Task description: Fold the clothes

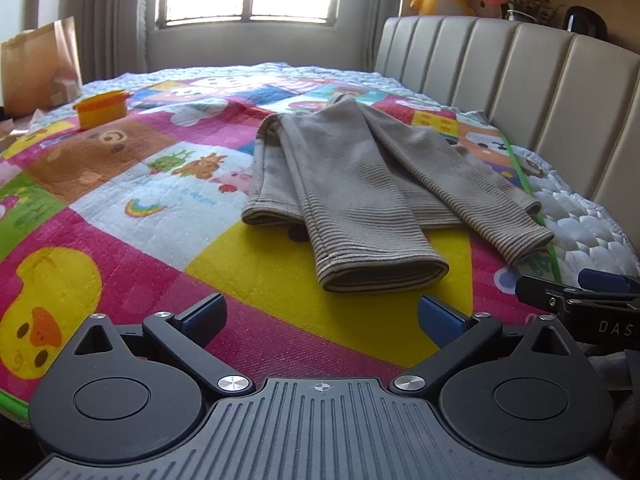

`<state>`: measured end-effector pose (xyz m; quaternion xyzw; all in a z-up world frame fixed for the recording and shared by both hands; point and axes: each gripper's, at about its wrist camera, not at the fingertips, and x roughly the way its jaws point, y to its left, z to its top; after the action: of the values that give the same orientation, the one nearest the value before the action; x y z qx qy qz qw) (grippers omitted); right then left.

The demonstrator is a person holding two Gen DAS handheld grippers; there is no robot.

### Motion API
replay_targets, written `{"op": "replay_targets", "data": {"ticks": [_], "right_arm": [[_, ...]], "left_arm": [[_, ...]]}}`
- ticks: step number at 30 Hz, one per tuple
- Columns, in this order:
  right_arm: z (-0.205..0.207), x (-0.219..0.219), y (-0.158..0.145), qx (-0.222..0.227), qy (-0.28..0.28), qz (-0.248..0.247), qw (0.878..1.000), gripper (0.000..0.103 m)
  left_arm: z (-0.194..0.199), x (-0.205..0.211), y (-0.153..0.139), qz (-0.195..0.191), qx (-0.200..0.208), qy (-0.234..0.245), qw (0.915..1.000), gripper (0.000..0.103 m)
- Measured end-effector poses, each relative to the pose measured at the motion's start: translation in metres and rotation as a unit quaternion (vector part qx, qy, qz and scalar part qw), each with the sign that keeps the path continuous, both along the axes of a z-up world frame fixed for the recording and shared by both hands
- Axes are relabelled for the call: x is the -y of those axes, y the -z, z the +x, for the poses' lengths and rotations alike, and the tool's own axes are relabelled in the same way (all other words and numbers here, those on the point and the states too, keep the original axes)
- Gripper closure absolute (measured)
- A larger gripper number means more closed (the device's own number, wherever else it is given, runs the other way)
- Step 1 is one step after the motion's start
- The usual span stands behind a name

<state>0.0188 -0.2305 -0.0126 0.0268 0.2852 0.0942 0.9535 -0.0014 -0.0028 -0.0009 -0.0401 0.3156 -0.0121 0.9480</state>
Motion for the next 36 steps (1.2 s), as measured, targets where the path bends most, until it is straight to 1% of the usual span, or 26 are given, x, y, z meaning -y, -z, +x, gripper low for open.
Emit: {"op": "replay_targets", "data": {"ticks": [3,5,7,11,36], "right_arm": [[0.000,0.000,-0.002,0.004,0.002,0.002,1.000,0.000],[-0.003,0.003,0.000,0.011,0.004,0.007,1.000,0.000],[-0.002,0.001,0.002,0.005,0.003,0.001,1.000,0.000],[0.000,0.003,0.002,-0.003,0.003,0.008,1.000,0.000],[-0.001,0.004,0.001,-0.009,0.005,0.012,1.000,0.000]], "left_arm": [[-0.001,0.003,0.001,0.006,0.003,-0.002,1.0000,0.000],[0.001,-0.001,0.003,-0.005,-0.005,-0.001,1.0000,0.000],[0.003,-0.005,0.004,-0.009,-0.011,0.001,0.9999,0.000],[0.004,-0.003,0.003,-0.009,-0.019,-0.003,0.9998,0.000],[0.003,-0.007,0.006,-0.016,-0.026,-0.004,0.9995,0.000]]}}
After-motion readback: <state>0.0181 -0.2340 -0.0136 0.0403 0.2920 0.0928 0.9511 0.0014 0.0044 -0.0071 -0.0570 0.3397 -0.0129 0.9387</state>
